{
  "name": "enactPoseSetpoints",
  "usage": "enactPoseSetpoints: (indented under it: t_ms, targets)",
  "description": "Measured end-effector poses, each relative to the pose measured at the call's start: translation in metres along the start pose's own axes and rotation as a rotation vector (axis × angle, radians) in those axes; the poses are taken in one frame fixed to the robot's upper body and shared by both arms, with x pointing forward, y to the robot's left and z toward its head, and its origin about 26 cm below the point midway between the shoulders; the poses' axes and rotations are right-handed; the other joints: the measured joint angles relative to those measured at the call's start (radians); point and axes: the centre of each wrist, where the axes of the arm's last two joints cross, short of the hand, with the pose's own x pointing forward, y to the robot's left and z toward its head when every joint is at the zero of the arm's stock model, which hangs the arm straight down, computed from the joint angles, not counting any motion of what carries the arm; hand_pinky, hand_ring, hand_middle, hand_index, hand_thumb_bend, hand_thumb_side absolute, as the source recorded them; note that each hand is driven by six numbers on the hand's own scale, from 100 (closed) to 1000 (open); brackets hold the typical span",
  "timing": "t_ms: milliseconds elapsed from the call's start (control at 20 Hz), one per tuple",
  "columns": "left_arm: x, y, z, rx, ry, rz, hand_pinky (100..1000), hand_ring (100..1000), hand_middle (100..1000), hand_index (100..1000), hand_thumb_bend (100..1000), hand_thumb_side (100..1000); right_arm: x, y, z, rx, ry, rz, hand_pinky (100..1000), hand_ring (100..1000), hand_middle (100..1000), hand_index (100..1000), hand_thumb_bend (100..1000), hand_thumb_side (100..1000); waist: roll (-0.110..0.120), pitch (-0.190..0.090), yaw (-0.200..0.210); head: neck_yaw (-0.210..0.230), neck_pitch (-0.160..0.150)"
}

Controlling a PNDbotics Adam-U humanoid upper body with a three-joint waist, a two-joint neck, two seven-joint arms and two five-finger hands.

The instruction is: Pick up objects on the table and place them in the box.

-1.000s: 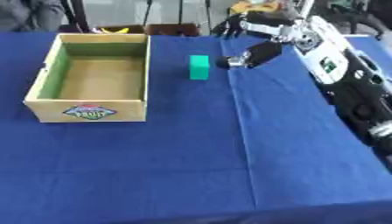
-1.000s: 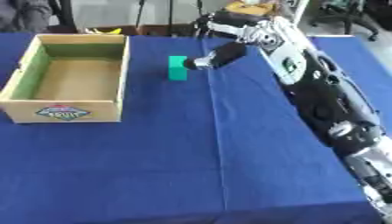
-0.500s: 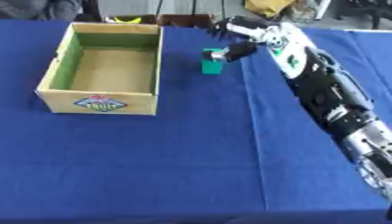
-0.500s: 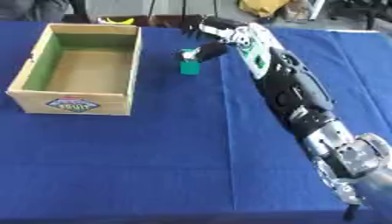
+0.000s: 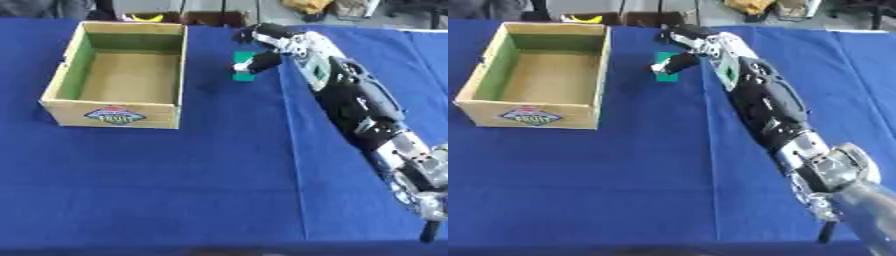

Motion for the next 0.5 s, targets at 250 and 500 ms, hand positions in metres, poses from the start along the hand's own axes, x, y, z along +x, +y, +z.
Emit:
enactPoseSetpoints:
  t_ms: [250,500]
  targets:
    - [0.001,-0.001,0.000,-0.005,-0.004,0.002,405,326,432,573,663,750,-0.004,0.004,0.001,0.008,0.024,0.027,829,879,833,941,460,760,0.000,0.006,0.005,-0.008,0.000]
    - [0.000,-0.003,0.000,-0.004,-0.004,0.009,405,326,432,573,663,750,-0.009,0.012,0.002,0.027,0.043,0.029,815,841,831,940,399,711,0.000,0.008,0.012,-0.011,0.000]
